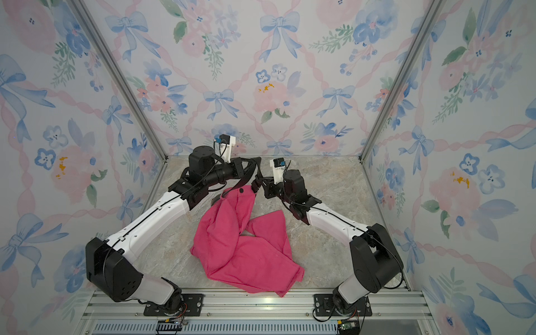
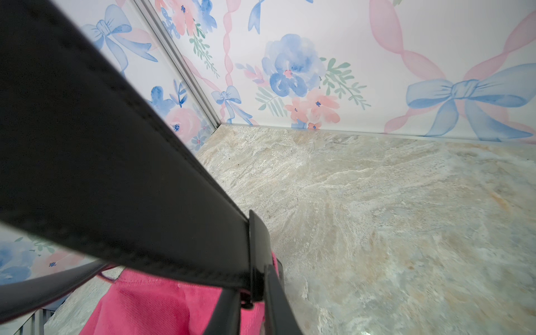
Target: Remove the belt from the trousers
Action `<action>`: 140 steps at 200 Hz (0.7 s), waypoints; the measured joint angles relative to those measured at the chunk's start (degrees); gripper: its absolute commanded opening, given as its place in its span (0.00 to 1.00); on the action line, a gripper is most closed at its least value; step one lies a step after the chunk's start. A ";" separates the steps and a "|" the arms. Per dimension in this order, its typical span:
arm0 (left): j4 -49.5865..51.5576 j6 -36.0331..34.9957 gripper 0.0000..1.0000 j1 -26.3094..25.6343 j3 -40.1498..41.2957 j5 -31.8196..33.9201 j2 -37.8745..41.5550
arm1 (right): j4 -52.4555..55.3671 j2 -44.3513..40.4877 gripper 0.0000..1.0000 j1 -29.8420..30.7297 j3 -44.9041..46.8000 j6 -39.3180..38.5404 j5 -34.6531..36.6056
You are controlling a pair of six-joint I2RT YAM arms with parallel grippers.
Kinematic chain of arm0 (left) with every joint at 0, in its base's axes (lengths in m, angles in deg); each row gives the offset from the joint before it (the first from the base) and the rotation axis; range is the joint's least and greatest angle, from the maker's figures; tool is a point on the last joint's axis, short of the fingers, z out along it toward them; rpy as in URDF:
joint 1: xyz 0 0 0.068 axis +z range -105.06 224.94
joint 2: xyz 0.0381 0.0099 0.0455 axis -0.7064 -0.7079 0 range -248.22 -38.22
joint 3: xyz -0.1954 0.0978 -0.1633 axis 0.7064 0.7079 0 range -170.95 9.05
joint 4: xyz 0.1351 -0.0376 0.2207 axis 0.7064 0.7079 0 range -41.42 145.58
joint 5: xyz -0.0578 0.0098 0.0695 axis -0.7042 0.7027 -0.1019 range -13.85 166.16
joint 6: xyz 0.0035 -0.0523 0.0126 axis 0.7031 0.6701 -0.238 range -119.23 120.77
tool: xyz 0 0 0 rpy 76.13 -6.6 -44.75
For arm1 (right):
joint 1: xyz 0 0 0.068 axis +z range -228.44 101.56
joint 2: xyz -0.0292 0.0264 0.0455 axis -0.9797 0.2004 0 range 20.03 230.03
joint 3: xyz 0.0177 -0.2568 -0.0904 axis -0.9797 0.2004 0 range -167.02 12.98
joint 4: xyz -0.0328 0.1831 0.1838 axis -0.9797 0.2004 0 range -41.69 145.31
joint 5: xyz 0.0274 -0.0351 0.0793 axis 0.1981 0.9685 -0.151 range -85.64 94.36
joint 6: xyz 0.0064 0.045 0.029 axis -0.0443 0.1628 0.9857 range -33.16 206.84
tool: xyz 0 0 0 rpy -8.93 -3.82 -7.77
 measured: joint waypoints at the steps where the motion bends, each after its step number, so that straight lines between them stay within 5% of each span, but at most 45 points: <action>1: 0.04 0.02 0.00 0.00 0.00 -0.02 0.00 | 0.00 0.02 0.06 0.00 0.00 -0.04 -0.04; 50: 0.22 0.63 0.00 0.11 -0.04 -0.02 0.00 | -0.55 0.55 0.00 0.00 0.00 -0.13 -0.44; 140: 0.33 1.97 0.00 0.31 -0.17 0.00 0.00 | -2.58 1.44 0.06 0.00 0.00 -0.13 -1.11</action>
